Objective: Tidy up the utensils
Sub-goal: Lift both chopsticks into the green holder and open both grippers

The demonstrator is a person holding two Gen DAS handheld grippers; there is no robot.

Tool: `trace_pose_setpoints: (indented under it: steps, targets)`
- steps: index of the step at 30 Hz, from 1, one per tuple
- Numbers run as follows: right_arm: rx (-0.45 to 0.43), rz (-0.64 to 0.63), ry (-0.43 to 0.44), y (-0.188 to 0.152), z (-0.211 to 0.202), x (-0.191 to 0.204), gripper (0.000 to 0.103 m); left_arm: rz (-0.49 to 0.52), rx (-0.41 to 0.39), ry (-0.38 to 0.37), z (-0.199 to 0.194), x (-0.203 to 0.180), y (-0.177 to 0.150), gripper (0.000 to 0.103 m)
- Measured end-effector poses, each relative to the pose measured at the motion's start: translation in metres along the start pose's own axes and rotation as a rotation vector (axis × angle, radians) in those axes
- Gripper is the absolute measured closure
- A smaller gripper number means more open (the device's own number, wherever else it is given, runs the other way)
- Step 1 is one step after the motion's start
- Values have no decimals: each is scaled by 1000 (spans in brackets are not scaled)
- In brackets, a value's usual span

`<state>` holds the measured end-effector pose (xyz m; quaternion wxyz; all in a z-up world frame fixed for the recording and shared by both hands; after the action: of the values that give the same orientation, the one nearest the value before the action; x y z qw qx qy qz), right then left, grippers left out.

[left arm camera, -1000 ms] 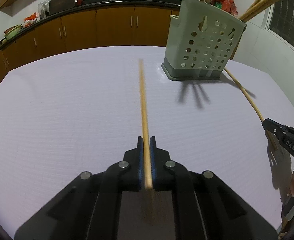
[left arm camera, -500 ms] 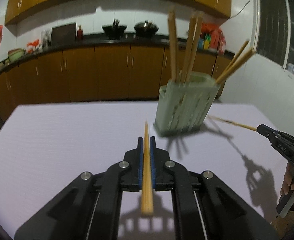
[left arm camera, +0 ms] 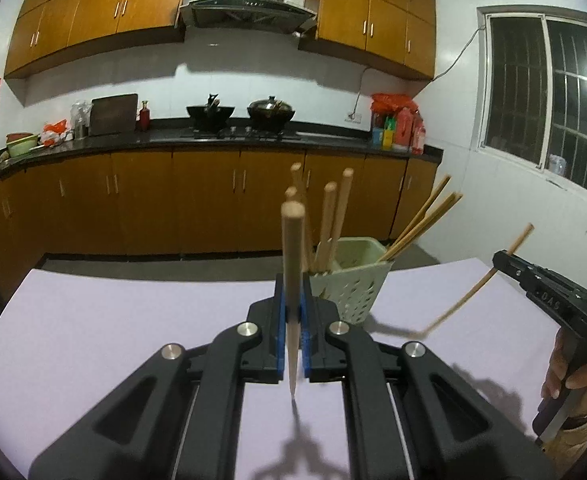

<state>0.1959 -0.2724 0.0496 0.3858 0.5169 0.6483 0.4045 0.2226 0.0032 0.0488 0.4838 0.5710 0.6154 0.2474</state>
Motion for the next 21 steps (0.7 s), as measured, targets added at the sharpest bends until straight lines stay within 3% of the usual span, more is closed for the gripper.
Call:
trace_pose_setpoints:
  steps: [6,12,17,21]
  targets:
    - [-93,3,41,34,-15,12,96,9,-61,-69,-7,-29,25,96]
    - [-295,12,55,99,-35,17,96,14,-205,-146,-23,-70,75,96]
    - [-434,31,32,132,-27,17,96,18,-301,-138,-19,-88,103,96]
    - [-454,34,12,131,4,19,96,33,-300,-113,2,-92,105,96]
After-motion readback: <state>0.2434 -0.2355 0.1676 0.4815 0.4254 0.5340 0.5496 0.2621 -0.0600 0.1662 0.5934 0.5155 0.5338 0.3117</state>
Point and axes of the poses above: each gripper's, at about its wrist camera, not at the fingertips, and z roughly the way its jaws point, x to its left, y to its top, the point moved 6 cm from there along z, roughly the way its jaws point, and after that the axes turned 14 degrees about -z, right-handed, at the moved point
